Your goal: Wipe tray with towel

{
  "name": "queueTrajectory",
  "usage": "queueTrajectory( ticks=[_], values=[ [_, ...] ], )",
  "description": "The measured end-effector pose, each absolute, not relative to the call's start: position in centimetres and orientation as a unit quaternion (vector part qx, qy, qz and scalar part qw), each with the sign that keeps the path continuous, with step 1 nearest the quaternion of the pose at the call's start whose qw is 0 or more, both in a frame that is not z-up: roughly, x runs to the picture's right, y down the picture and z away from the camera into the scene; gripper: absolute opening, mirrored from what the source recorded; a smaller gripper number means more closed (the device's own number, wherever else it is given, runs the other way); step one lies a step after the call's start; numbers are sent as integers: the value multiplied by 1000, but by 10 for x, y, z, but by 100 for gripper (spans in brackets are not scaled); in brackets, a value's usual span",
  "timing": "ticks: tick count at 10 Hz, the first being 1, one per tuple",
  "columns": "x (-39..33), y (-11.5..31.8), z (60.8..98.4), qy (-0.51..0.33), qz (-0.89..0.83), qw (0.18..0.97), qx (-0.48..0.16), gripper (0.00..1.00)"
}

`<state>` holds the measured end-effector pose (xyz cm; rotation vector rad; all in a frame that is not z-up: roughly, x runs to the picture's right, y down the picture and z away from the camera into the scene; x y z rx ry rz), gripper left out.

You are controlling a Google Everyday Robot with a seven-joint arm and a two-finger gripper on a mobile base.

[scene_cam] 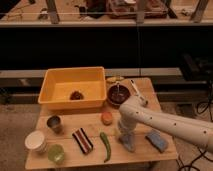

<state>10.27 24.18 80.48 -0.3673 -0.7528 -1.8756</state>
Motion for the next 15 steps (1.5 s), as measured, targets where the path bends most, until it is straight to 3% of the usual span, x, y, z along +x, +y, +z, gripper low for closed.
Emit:
queueTrajectory(
  ticks=[1, 3, 6, 9, 12, 15],
  values=[
    [104, 243, 805, -312, -781, 519, -155, 55],
    [104, 248, 808, -308, -782, 515, -166, 35],
    [102, 253, 811, -308, -784, 507, -180, 28],
    [103, 254, 812, -308, -784, 507, -186, 2],
    [111, 233, 798, -313, -770, 530, -169, 0],
    [119, 165, 771, -312, -760, 557, -123, 0]
  ],
)
